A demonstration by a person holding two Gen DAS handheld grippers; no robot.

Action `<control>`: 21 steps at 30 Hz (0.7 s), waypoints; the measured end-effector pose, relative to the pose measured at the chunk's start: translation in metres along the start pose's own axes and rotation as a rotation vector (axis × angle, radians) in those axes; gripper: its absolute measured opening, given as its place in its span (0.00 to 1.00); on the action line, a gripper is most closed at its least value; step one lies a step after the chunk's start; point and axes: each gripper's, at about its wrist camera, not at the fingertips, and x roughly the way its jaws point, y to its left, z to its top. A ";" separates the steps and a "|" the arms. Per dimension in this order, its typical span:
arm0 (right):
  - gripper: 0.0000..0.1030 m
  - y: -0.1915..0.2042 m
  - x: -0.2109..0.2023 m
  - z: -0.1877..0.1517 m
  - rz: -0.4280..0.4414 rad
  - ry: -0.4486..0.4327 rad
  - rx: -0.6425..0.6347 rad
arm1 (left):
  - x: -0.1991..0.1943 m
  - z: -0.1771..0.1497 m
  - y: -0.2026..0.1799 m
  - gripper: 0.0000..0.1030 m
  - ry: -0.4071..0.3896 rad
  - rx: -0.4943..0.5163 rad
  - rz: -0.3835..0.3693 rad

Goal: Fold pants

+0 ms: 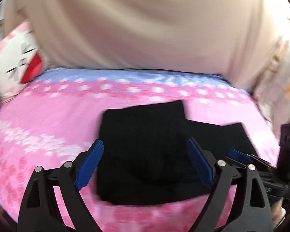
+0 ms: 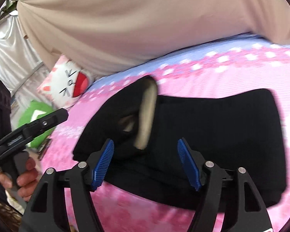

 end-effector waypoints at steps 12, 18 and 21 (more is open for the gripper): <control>0.16 0.025 0.072 0.009 0.093 0.096 0.105 | 0.021 -0.027 0.066 0.83 0.094 -0.133 0.063; 0.12 0.065 0.029 0.029 0.078 -0.040 -0.036 | 0.012 -0.024 0.071 0.83 0.068 -0.130 0.070; 0.12 0.059 -0.017 0.041 0.035 -0.125 -0.078 | 0.012 -0.022 0.064 0.83 0.063 -0.122 0.056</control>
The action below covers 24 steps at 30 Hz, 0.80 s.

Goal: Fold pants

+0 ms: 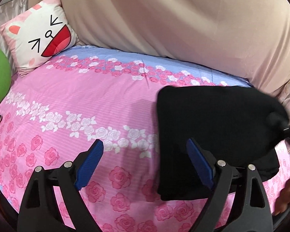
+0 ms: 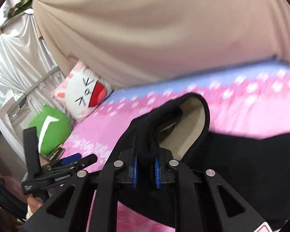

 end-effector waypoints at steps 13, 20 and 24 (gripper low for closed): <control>0.13 -0.150 -0.067 -0.069 -0.305 0.051 0.261 | 0.030 -0.014 -0.078 0.83 0.077 0.108 -0.095; 0.68 -0.148 -0.089 -0.058 -0.355 0.006 0.228 | 0.065 -0.027 -0.097 0.86 0.165 0.123 -0.095; 0.70 -0.160 -0.083 -0.059 -0.374 0.034 0.245 | 0.086 -0.033 -0.089 0.91 0.231 0.052 -0.175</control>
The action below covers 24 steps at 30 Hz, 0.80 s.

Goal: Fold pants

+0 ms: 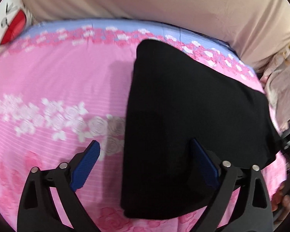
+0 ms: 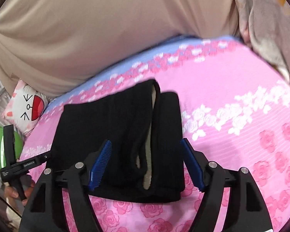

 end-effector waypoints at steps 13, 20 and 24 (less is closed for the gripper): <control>0.58 0.007 0.006 -0.003 -0.048 -0.006 -0.003 | -0.005 0.007 0.010 0.35 0.000 -0.030 -0.232; 0.45 0.020 0.016 -0.007 -0.041 0.046 -0.058 | -0.012 0.009 0.011 0.24 -0.024 -0.026 -0.229; 0.23 0.043 0.010 -0.004 -0.038 0.020 -0.109 | -0.028 0.012 0.024 0.22 -0.029 -0.046 -0.256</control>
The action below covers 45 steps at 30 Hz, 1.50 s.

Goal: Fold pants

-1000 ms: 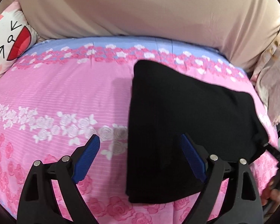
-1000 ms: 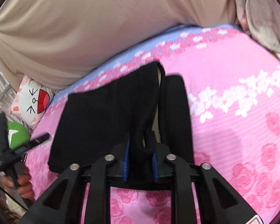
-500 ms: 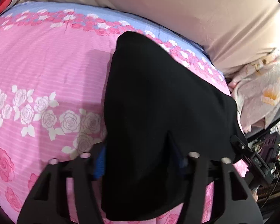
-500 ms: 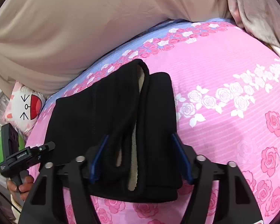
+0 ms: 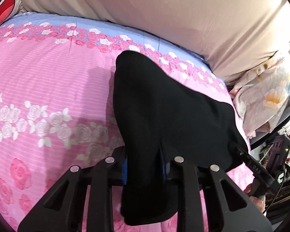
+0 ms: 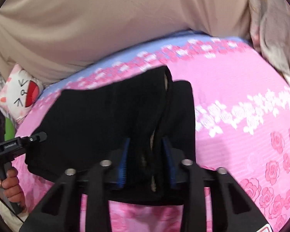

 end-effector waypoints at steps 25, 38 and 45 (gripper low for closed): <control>0.18 0.079 -0.008 0.006 0.329 0.073 -0.077 | -0.040 -0.053 -0.084 0.83 -0.080 0.437 0.065; 0.23 0.098 -0.008 0.016 0.321 0.060 -0.125 | 0.018 -0.055 -0.106 0.19 -0.016 0.449 0.036; 0.48 0.094 -0.047 0.005 0.250 -0.083 -0.225 | -0.069 0.004 -0.033 0.17 -0.176 0.217 -0.003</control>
